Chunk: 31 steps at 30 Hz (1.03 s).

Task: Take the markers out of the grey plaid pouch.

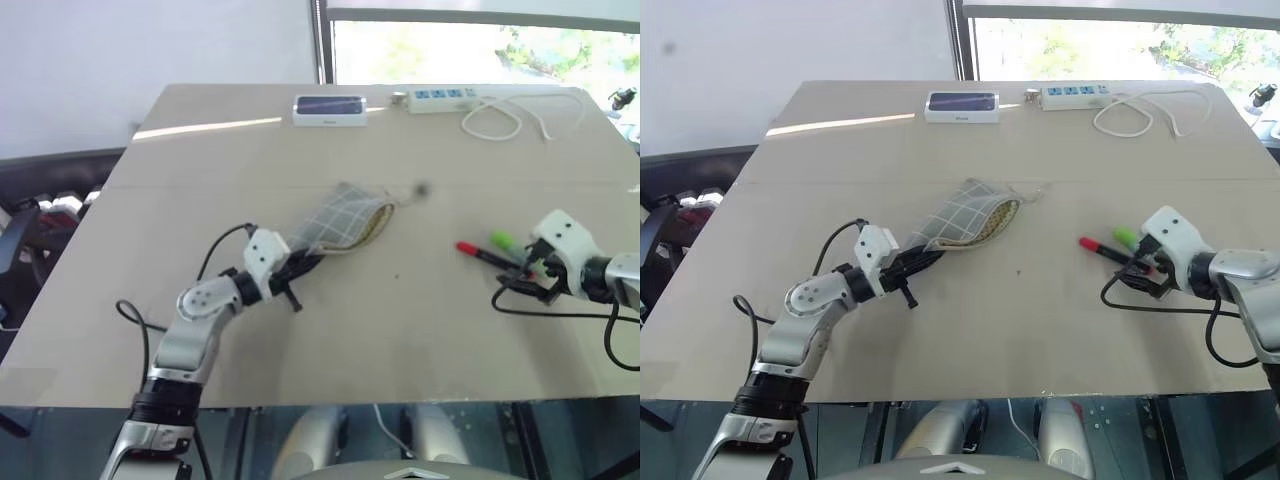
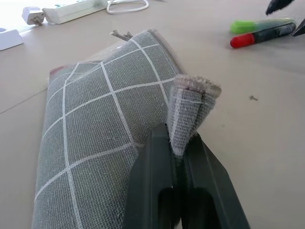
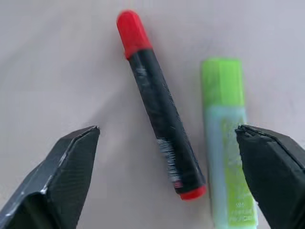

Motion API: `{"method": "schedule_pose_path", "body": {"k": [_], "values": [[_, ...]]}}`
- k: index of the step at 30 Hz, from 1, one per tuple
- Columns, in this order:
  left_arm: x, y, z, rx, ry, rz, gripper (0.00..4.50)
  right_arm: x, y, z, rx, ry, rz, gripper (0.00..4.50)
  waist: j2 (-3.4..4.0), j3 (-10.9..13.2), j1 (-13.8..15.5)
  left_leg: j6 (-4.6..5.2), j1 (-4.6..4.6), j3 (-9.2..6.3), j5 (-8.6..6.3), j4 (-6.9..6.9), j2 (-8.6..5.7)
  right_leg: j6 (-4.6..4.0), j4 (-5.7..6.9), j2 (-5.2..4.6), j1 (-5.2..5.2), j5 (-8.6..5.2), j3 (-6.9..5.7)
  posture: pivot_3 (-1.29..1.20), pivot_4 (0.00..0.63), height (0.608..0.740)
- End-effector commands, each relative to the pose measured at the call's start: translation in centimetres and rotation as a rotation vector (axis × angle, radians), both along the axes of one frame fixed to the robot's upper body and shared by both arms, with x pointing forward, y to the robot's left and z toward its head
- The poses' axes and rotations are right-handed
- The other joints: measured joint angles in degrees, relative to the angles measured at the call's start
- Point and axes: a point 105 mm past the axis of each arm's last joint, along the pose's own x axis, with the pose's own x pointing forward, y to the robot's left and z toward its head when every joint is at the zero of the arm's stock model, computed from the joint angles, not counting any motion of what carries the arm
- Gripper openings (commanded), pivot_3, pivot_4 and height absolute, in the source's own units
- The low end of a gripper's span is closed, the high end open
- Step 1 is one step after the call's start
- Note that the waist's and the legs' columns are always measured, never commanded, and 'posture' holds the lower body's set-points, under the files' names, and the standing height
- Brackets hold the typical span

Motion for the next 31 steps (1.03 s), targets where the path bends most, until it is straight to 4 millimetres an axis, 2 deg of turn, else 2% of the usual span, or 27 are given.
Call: {"method": "schedule_pose_path", "body": {"k": [1,3,6,8,11,14,18,23,26,31], "values": [[-0.5,1.3,1.3,0.03,-0.073,0.023,0.64,-1.2,1.5,3.3,0.157,-0.068,0.06,4.45,0.0,0.0,0.02,0.0,0.0,0.0,0.0,-0.01,0.0,0.0,0.0,0.0,0.0,0.0,0.02,0.0,0.15,0.738],[-0.7,1.7,1.2,0.038,-0.073,0.035,1.23,-2.2,2.0,3.3,0.205,-0.061,0.087,4.45,0.0,0.0,0.04,0.0,0.0,-0.05,0.0,-0.02,0.01,0.0,0.0,0.0,0.01,0.0,0.0,0.0,0.15,0.738],[-1.0,3.1,1.0,0.024,-0.05,0.088,2.64,-4.0,1.8,2.2,0.236,-0.049,0.105,4.45,-0.02,0.0,0.34,0.01,0.0,-0.11,-0.01,-0.03,0.01,0.0,-0.06,-0.01,0.03,0.0,-0.07,0.0,0.15,0.738],[-1.7,4.3,1.3,-0.013,-0.014,0.113,2.64,-5.2,1.5,1.6,0.252,-0.023,0.104,4.45,-0.01,0.0,0.21,0.01,0.0,-0.1,-0.01,-0.03,0.0,0.0,-0.08,-0.02,0.05,0.0,-0.07,0.0,0.15,0.738],[-2.8,6.5,1.5,-0.073,0.092,0.177,2.64,-6.1,1.3,2.0,0.326,-0.056,0.089,4.45,0.04,0.03,-0.14,0.02,0.03,-0.05,-0.01,-0.04,0.0,0.0,-0.03,-0.01,0.05,0.0,0.02,0.0,0.15,0.738],[-5.2,7.7,0.7,-0.03,0.198,0.182,2.64,-7.3,0.2,1.4,0.315,-0.089,0.055,4.45,0.08,0.0,-0.22,0.03,0.13,-0.03,-0.03,-0.09,0.07,0.0,0.03,0.05,0.06,-0.01,0.05,0.0,0.15,0.738],[-9.5,7.3,-1.1,0.016,0.375,0.119,2.64,-9.0,-1.2,-0.2,0.275,-0.082,0.053,4.45,0.06,0.0,0.05,0.04,0.24,0.04,-0.03,-0.27,0.06,0.0,-0.11,0.02,0.1,-0.01,0.11,0.0,0.15,0.738],[-13.0,6.1,-1.7,-0.028,0.496,0.062,2.64,-9.0,-3.9,-0.9,0.269,-0.153,0.038,4.45,0.1,0.04,0.1,0.27,0.4,0.08,-0.19,-0.3,0.06,-0.01,-0.15,-0.03,0.27,-0.02,0.13,0.0,0.15,0.738],[-13.7,6.0,-2.2,-0.007,0.512,0.061,2.64,-9.4,-4.5,-1.8,0.281,-0.115,0.068,4.45,0.11,0.09,0.11,0.19,1.04,0.08,-0.29,-0.55,0.08,-0.12,-0.29,-0.04,0.88,-0.12,0.11,0.0,0.15,0.738],[-13.1,6.3,-1.6,-0.006,0.446,0.083,2.64,-9.6,-4.4,-1.8,0.332,-0.091,0.118,4.45,0.17,0.11,0.09,0.3,1.06,0.07,-0.22,-0.68,0.1,-0.05,-0.31,-0.03,0.85,-0.08,0.1,0.0,0.15,0.738]]}}
